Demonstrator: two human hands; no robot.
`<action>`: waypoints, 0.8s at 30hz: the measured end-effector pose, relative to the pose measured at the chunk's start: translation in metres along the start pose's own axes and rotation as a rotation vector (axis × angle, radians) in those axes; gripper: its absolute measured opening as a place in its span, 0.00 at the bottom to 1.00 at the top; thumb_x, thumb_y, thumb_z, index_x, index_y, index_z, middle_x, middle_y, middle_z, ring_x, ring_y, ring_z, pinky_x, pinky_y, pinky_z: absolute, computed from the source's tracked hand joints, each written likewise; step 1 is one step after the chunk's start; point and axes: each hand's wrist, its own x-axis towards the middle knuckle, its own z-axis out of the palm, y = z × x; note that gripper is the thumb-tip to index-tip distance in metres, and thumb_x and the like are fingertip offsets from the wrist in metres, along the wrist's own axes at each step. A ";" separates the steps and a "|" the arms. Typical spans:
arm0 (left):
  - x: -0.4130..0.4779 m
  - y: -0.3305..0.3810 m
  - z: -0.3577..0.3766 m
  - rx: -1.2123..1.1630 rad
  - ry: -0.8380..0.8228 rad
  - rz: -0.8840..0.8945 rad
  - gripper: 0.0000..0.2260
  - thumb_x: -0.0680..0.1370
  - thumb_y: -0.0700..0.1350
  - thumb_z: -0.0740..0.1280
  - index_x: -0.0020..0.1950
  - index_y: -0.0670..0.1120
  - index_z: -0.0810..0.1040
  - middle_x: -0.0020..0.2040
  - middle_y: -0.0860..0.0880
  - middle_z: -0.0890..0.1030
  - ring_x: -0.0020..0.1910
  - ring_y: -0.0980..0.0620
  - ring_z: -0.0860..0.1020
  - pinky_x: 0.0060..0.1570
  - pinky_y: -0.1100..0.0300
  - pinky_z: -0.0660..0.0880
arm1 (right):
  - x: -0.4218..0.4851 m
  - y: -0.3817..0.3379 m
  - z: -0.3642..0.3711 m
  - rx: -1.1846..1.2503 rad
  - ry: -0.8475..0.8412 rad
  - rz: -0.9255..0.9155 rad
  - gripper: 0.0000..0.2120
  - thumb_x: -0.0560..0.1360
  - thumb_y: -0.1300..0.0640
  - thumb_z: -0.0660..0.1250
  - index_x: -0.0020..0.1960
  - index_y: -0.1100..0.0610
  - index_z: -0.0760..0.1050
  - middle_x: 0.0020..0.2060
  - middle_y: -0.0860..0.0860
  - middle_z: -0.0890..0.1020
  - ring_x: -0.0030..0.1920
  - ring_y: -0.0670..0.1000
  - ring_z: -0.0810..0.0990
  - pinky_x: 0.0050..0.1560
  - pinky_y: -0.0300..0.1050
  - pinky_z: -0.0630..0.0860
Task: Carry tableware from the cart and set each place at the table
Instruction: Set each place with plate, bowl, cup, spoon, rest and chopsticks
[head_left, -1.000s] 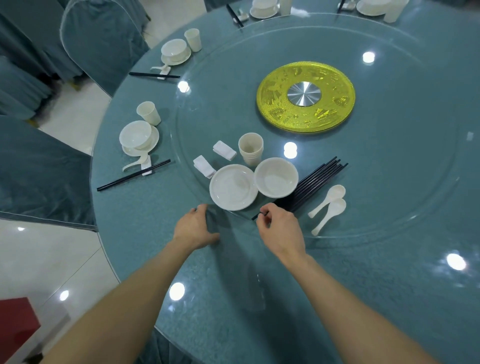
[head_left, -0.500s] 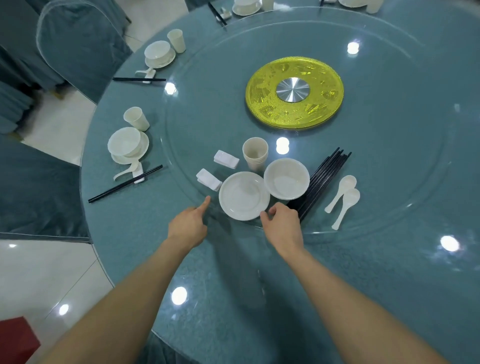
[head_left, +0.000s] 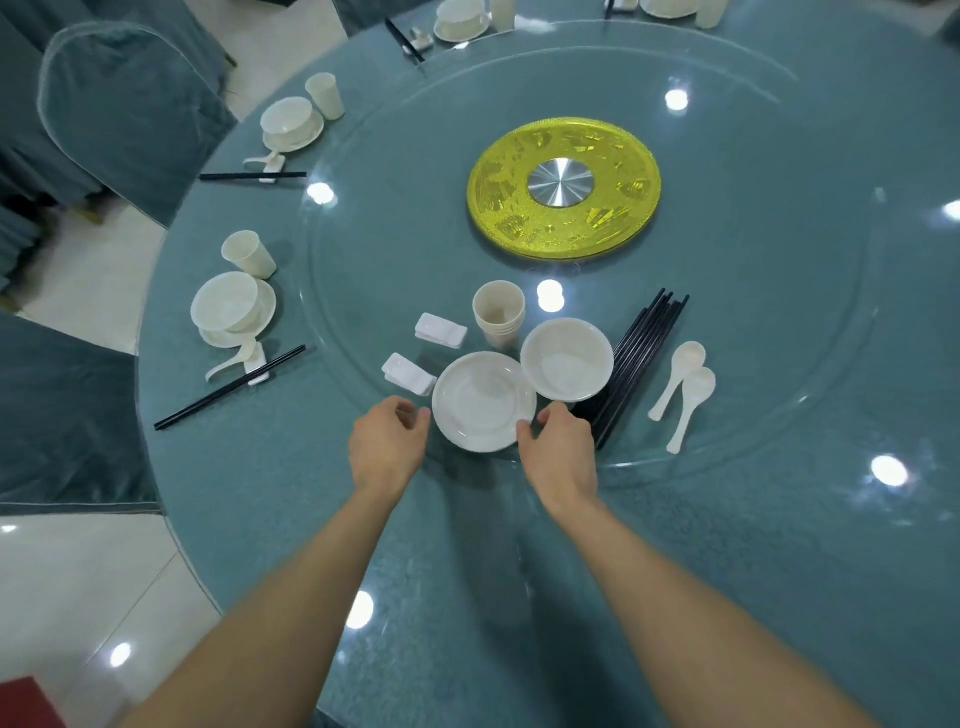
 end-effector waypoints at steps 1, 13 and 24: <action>-0.001 0.004 0.002 -0.032 0.006 -0.012 0.13 0.78 0.58 0.71 0.56 0.51 0.85 0.48 0.55 0.87 0.50 0.50 0.85 0.55 0.51 0.81 | 0.000 0.001 -0.001 -0.004 0.003 0.001 0.11 0.81 0.52 0.70 0.55 0.61 0.77 0.49 0.58 0.85 0.52 0.62 0.83 0.52 0.54 0.80; -0.011 0.025 0.017 -0.153 -0.063 0.004 0.05 0.73 0.46 0.79 0.47 0.49 0.87 0.36 0.55 0.84 0.40 0.52 0.84 0.49 0.53 0.81 | 0.000 0.008 -0.001 -0.156 -0.043 -0.075 0.09 0.83 0.54 0.67 0.59 0.59 0.75 0.49 0.58 0.85 0.51 0.63 0.83 0.48 0.55 0.78; -0.023 0.031 0.017 -0.122 0.007 0.073 0.04 0.77 0.45 0.74 0.49 0.51 0.88 0.33 0.53 0.82 0.36 0.51 0.81 0.43 0.57 0.77 | -0.004 0.008 -0.007 -0.252 -0.074 -0.124 0.10 0.83 0.52 0.64 0.58 0.58 0.77 0.49 0.58 0.85 0.49 0.62 0.84 0.46 0.54 0.81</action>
